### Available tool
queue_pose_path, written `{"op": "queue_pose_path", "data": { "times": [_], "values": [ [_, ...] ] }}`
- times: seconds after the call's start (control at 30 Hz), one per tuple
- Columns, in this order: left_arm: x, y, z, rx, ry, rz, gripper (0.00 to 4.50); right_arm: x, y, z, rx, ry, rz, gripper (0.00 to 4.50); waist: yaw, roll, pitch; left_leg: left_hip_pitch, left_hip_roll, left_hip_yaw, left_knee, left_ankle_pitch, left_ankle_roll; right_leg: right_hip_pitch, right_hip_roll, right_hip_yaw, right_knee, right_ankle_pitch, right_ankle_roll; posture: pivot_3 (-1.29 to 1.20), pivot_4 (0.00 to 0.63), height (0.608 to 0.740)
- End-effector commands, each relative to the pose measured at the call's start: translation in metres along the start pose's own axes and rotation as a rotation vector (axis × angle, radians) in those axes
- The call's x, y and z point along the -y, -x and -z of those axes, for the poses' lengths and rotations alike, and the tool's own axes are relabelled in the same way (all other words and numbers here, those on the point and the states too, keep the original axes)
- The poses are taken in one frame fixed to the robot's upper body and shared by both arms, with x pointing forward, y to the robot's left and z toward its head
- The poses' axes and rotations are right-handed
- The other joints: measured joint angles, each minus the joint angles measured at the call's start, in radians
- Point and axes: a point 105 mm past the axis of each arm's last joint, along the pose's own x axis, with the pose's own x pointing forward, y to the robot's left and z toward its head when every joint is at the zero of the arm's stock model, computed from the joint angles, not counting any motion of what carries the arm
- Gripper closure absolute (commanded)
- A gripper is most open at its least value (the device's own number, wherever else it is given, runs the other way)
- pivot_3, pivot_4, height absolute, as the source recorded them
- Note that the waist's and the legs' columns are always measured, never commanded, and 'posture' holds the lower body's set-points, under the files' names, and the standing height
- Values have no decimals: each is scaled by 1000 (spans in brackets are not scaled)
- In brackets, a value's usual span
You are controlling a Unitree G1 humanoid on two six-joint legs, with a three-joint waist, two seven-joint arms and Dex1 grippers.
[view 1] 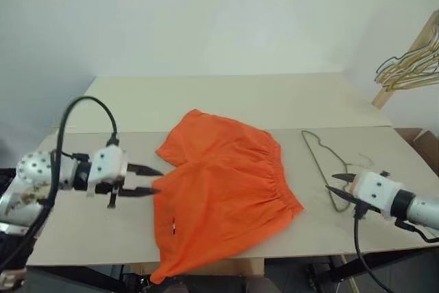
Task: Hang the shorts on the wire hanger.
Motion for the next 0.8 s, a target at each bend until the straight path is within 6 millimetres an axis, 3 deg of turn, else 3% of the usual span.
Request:
{"op": "queue_pose_path", "data": {
  "times": [0.03,0.17,0.23,0.37,0.8],
  "values": [
    [-16,-7,-18,78,8,-72,2699,22,-2,9,-143,-207,125,2799,0,1,1,-3,0,0,0,0,0,0,0,0,-1,0,0,-77,37,740],
    [-21,-23,-36,140,16,-89,2699,32,-3,26,-315,-373,189,2799,1,2,2,-6,-1,0,0,0,0,-2,0,0,-1,0,1,-76,38,740],
    [-20,-27,-42,153,16,-84,2699,34,-5,30,-364,-397,207,2799,1,2,2,-10,-1,-1,1,0,0,-11,0,-1,2,1,1,-75,43,740],
    [-17,-32,-43,152,14,-76,2699,28,-8,40,-453,-477,183,2799,1,5,3,-20,-1,-3,5,0,0,-19,0,-2,3,1,1,-68,51,740],
    [-6,-28,-45,142,20,-66,2699,12,-14,68,-603,-750,84,2799,8,7,10,-22,-1,-4,6,0,0,-18,0,-5,3,1,1,-36,63,740]
  ]
}}
